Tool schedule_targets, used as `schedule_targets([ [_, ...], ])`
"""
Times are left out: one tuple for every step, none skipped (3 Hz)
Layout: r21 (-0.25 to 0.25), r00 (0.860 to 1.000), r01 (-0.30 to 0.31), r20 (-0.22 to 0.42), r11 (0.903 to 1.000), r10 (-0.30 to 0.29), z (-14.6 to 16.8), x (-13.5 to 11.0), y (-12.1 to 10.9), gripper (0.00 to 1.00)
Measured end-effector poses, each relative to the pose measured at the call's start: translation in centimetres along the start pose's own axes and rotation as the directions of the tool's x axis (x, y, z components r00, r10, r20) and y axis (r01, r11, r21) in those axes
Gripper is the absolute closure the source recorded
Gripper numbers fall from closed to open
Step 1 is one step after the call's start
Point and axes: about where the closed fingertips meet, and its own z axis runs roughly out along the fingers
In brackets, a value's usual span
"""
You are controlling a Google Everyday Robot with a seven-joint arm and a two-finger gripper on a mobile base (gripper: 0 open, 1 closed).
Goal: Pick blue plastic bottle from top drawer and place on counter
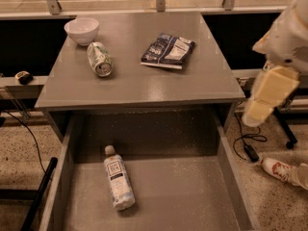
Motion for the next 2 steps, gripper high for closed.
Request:
schedule_targets([
  [-0.021, 0.997, -0.017, -0.079, 0.9996, 0.016, 6.5, -4.3, -0.2, 0.00],
  [0.058, 0.990, -0.117, -0.069, 0.9914, 0.121, 8.6, -6.1, -1.3, 0.00],
])
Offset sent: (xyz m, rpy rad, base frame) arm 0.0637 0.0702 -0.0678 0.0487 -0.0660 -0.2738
